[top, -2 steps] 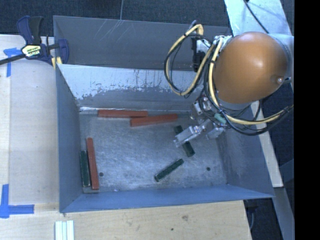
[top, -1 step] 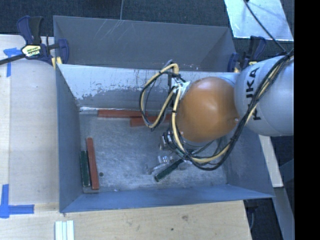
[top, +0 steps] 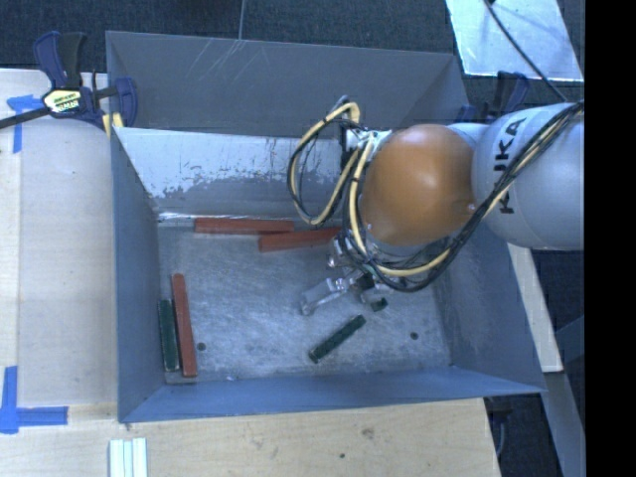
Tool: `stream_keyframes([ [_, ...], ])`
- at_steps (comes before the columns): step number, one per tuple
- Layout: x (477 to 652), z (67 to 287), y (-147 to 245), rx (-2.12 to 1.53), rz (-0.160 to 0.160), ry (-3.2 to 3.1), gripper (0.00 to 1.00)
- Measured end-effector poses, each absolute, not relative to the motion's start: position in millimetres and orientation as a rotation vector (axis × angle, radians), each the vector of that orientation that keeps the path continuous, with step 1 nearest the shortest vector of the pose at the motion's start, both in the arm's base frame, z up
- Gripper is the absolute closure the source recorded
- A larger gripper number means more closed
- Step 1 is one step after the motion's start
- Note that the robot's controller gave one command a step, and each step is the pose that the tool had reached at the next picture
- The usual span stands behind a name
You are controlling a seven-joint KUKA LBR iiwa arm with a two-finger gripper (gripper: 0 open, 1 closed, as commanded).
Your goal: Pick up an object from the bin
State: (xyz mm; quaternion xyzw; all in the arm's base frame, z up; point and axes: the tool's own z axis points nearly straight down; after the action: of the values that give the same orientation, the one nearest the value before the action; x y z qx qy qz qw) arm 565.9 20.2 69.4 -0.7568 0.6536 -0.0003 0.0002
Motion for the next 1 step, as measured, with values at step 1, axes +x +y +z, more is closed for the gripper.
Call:
stream_keyframes([
  [1,583.9,106.5,24.2,-2.674,-0.004,1.641,0.0],
])
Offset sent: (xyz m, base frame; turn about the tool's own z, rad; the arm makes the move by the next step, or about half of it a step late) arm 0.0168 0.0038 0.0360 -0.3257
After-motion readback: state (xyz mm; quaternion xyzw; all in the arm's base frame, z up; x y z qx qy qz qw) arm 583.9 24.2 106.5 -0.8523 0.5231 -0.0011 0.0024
